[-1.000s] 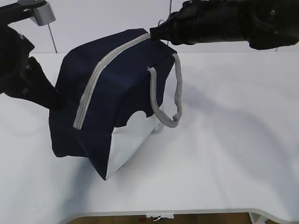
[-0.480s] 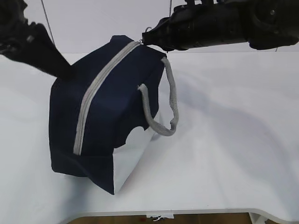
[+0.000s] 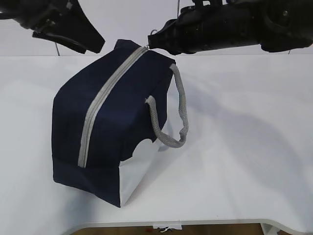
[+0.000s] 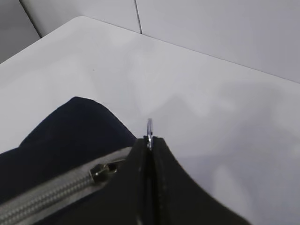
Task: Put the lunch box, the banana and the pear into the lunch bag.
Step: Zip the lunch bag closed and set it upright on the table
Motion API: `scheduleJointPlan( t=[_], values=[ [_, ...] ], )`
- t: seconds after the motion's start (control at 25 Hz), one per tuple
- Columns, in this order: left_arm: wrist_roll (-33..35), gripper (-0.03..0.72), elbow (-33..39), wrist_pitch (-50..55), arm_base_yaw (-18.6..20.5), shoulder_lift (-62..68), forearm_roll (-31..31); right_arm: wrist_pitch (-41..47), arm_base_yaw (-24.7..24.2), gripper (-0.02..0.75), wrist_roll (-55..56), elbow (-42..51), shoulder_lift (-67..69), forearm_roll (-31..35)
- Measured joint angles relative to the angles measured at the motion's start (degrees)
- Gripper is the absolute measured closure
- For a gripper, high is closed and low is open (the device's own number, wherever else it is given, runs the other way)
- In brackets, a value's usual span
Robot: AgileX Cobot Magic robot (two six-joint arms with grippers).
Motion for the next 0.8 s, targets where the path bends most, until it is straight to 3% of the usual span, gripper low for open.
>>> scheduleJointPlan(
  t=[0.24, 0.6, 0.68, 0.8],
  values=[
    [-0.1, 0.306, -2.4, -1.1, 0.0, 5.0, -4.3, -0.2, 0.0, 0.748, 0.0, 0.0, 0.0, -0.1],
    [-0.2, 0.318, -4.7, 0.2, 0.0, 9.7, -5.6, -1.3, 0.0, 0.748, 0.0, 0.0, 0.9, -0.2],
    [0.0, 0.376, -4.7, 0.3, 0.0, 10.1, -5.6, -1.3, 0.0, 0.748, 0.0, 0.0, 0.9, -0.2],
    [2.1, 0.581, -5.1, 0.6, 0.0, 10.2, -5.4, -1.3, 0.0, 0.748, 0.0, 0.0, 0.9, -0.2]
  ],
)
